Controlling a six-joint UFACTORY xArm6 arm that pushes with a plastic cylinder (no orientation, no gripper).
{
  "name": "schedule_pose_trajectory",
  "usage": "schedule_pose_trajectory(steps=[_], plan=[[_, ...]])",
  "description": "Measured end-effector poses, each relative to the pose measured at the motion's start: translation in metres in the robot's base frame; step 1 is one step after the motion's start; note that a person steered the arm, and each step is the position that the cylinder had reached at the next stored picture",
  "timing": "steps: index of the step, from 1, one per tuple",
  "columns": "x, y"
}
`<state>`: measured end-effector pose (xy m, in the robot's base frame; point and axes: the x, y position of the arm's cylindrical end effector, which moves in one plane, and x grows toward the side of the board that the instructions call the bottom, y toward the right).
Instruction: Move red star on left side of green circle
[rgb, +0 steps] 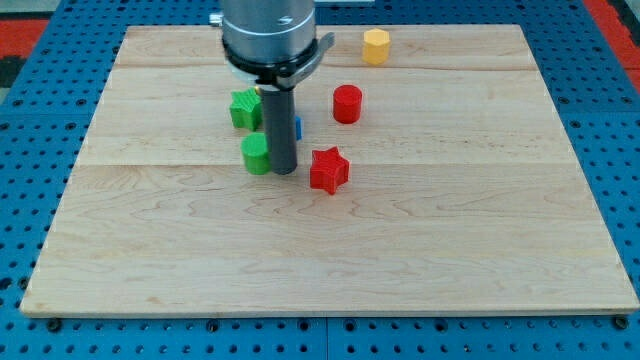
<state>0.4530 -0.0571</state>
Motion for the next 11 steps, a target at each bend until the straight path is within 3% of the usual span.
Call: schedule_pose_trajectory(steps=[2,3,4,5,6,7,8,9,11], plan=[[0.029,-0.042],[-0.015,-0.042],[-0.026,-0.042],[0.030,-0.001],[0.061,0.077],[0.032,0.135],[0.000,0.113],[0.040,0.008],[0.013,-0.076]])
